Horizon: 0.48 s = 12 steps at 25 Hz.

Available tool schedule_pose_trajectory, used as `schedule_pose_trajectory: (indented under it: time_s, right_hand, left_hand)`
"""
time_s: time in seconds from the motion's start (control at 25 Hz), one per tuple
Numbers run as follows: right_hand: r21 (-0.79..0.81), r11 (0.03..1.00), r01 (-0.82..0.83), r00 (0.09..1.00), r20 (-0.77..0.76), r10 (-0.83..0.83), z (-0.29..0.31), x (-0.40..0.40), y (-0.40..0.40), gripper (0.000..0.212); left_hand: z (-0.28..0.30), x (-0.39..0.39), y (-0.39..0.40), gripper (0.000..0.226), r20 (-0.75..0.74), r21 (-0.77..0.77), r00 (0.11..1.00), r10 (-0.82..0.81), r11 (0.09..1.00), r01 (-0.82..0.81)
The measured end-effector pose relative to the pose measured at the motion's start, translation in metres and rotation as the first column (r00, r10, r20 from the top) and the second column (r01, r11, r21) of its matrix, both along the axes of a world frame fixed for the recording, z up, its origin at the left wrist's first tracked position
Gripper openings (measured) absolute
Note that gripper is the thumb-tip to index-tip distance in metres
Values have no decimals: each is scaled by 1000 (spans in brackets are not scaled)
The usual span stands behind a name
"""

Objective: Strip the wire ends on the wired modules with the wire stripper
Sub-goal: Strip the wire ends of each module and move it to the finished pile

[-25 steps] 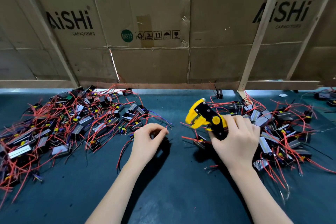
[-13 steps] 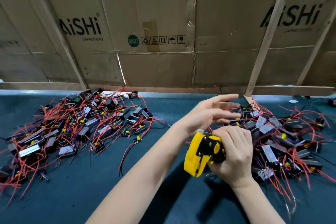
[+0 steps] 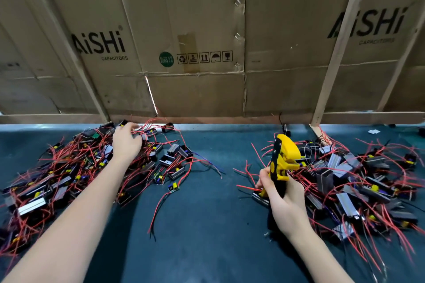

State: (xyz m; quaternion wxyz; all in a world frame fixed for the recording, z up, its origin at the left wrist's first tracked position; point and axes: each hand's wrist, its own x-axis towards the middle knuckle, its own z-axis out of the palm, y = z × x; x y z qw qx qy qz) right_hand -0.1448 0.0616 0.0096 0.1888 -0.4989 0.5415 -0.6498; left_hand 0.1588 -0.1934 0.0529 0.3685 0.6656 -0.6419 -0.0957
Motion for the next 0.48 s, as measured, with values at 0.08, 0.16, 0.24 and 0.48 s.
schedule_pose_trajectory:
  time_s: [0.08, 0.16, 0.24, 0.48]
  right_hand:
    - [0, 998, 61, 995, -82, -60, -2, -7, 0, 39]
    - [-8, 994, 110, 979, -173, -110, -4, -11, -1, 40]
    - [-19, 988, 153, 972, -175, -154, -5, -11, -3, 42]
    - [-20, 987, 162, 986, -21, -163, -4, -12, -7, 36]
  left_hand:
    - [-12, 13, -13, 39, 209, 181, 974, -89, 982, 51]
    - [-21, 18, -17, 40, 240, 303, 957, -163, 949, 86]
    - [-26, 18, -16, 39, 191, 287, 966, -175, 951, 116]
    - [12, 6, 14, 30, -209, -190, 973, -101, 980, 61]
